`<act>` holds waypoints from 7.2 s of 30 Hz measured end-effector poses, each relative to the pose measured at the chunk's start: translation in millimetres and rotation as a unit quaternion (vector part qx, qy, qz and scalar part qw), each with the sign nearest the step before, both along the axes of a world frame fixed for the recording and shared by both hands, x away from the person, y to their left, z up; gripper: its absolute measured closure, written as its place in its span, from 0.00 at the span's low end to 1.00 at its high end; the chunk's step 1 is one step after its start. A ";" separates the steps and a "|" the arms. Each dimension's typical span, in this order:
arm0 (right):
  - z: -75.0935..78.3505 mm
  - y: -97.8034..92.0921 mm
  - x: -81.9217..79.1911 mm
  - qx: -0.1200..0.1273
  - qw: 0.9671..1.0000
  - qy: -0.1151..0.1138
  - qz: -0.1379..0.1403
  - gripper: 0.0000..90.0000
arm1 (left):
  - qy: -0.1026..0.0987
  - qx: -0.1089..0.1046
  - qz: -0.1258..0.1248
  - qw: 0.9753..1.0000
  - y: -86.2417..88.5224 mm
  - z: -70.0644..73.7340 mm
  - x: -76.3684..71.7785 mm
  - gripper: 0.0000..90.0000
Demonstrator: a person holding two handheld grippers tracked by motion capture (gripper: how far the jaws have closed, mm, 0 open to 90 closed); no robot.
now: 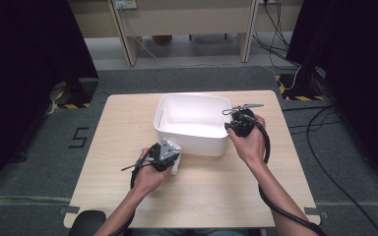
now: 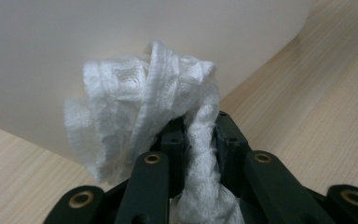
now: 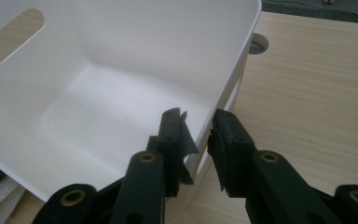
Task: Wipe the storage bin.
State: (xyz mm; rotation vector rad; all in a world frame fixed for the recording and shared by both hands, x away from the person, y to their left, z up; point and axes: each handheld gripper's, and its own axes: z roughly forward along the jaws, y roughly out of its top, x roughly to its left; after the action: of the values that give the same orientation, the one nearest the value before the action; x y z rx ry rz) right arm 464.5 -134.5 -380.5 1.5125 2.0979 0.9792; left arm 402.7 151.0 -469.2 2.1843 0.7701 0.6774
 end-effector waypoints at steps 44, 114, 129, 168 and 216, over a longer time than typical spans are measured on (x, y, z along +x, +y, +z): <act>-0.2 -0.1 0.0 0.002 1.000 0.000 -0.001 0.82 | 0.022 0.008 -0.009 1.000 -12.9 -15.0 4.5 0.85; 0.0 -0.2 -0.1 -0.002 1.000 -0.002 -0.001 0.82 | -0.033 -0.029 -0.018 0.999 -19.9 43.1 -5.5 0.85; -0.1 0.5 -0.4 0.000 1.000 -0.002 -0.002 0.82 | -0.035 -0.031 -0.027 0.999 -29.5 44.5 -7.1 0.85; 0.0 0.2 -0.2 0.000 1.000 -0.001 -0.002 0.82 | -0.027 -0.008 -0.030 0.999 -38.1 25.0 -6.2 0.85; -0.1 0.7 -0.3 0.001 1.000 -0.002 -0.001 0.82 | -0.007 0.017 -0.030 0.999 -43.9 -1.8 -2.1 0.85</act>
State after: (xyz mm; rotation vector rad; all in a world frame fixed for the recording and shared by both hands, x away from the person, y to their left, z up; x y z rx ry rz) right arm 464.2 -133.8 -380.6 1.5127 2.0920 0.9830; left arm 400.6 107.1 -471.0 2.2211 0.6875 0.6801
